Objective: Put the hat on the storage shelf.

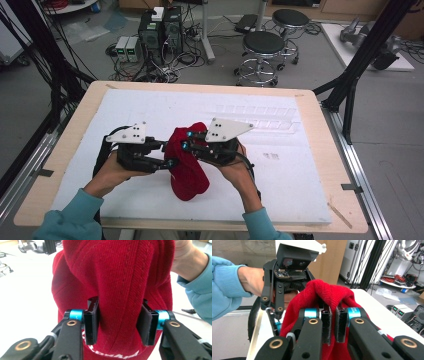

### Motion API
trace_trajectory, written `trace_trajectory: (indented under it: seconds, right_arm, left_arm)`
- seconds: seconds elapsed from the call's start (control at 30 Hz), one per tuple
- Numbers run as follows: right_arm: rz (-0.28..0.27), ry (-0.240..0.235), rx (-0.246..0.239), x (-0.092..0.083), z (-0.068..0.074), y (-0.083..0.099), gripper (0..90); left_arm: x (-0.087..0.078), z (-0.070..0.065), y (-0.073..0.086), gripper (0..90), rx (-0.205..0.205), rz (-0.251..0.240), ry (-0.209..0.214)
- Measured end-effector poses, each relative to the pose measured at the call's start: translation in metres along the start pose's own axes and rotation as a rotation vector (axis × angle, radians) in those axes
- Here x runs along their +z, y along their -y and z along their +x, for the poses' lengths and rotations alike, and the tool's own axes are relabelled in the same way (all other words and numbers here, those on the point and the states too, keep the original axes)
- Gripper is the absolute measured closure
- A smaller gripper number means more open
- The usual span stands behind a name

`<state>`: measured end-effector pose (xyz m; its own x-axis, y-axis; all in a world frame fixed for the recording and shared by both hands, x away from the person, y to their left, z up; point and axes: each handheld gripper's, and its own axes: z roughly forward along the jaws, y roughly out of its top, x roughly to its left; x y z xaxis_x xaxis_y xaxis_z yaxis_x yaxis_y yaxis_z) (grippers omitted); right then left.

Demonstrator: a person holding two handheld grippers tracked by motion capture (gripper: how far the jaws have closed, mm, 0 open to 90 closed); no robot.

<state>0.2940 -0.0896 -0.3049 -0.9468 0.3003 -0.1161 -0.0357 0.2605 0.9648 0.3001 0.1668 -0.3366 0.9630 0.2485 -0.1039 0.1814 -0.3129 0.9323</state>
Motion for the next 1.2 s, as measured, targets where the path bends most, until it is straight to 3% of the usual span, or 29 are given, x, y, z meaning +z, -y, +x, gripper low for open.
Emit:
trace_trajectory:
  seconds: [0.17,0.27,0.77,0.9,1.0,1.1,1.2]
  right_arm:
    - [-0.002,0.002,0.001,0.0,0.0,0.001,86.9]
    - [-0.001,0.0,0.003,0.0,0.001,0.002,86.5]
    - [-0.002,0.011,-0.003,0.0,0.001,0.003,76.2]
    - [-0.014,0.054,0.011,0.0,0.0,0.004,54.5]
    - [-0.019,0.113,0.046,0.0,-0.002,0.005,30.9]
    - [0.01,0.159,0.063,-0.002,-0.003,0.006,24.4]
    - [0.023,0.18,0.056,-0.003,-0.003,0.007,24.2]
  left_arm:
    - [-0.003,0.0,0.0,74.7,-0.006,0.006,0.0]
    - [-0.004,-0.001,0.0,79.4,-0.021,0.02,0.0]
    - [-0.009,-0.002,0.0,84.0,-0.039,0.038,0.0]
    - [-0.012,-0.002,0.0,84.0,-0.038,0.034,-0.007]
    - [-0.013,-0.003,0.0,84.1,-0.032,0.041,-0.008]
    - [-0.012,-0.004,0.0,84.1,-0.031,0.051,-0.01]
    - [-0.012,-0.004,0.0,84.2,-0.023,0.053,-0.003]
